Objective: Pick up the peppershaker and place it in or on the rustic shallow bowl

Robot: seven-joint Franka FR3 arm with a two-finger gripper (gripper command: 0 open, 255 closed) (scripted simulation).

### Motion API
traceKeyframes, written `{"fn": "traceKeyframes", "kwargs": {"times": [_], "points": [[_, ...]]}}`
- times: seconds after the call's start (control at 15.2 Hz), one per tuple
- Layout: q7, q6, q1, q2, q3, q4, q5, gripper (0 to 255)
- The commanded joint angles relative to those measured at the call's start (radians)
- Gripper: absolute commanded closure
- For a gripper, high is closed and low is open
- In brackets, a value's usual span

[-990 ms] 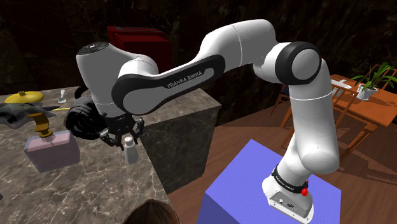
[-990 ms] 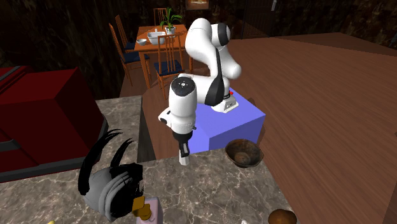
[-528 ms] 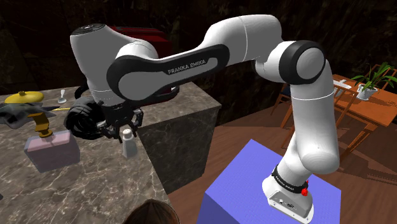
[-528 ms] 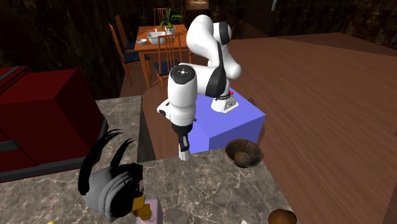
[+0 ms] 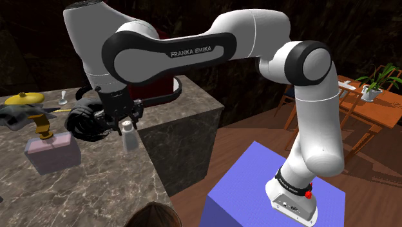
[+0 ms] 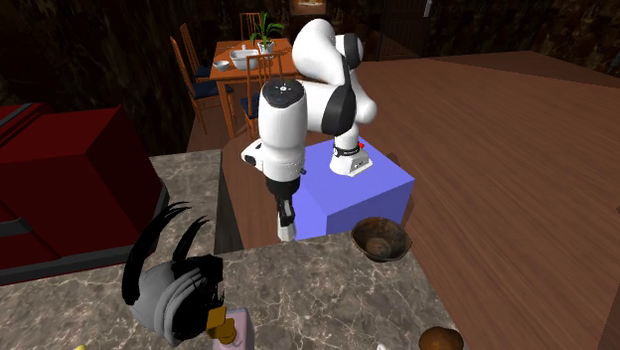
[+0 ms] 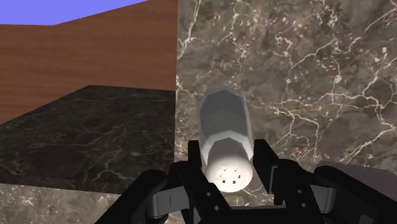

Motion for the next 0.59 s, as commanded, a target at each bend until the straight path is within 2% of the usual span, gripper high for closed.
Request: {"fn": "traceKeyframes", "kwargs": {"times": [0.0,0.4,0.53], "points": [[-0.004,-0.027,0.006,0.001,0.001,0.029,0.001,255],[-0.016,-0.113,0.028,0.01,0.001,0.127,-0.003,255],[0.0,-0.116,0.034,-0.007,0.009,0.111,0.005,255]]}}
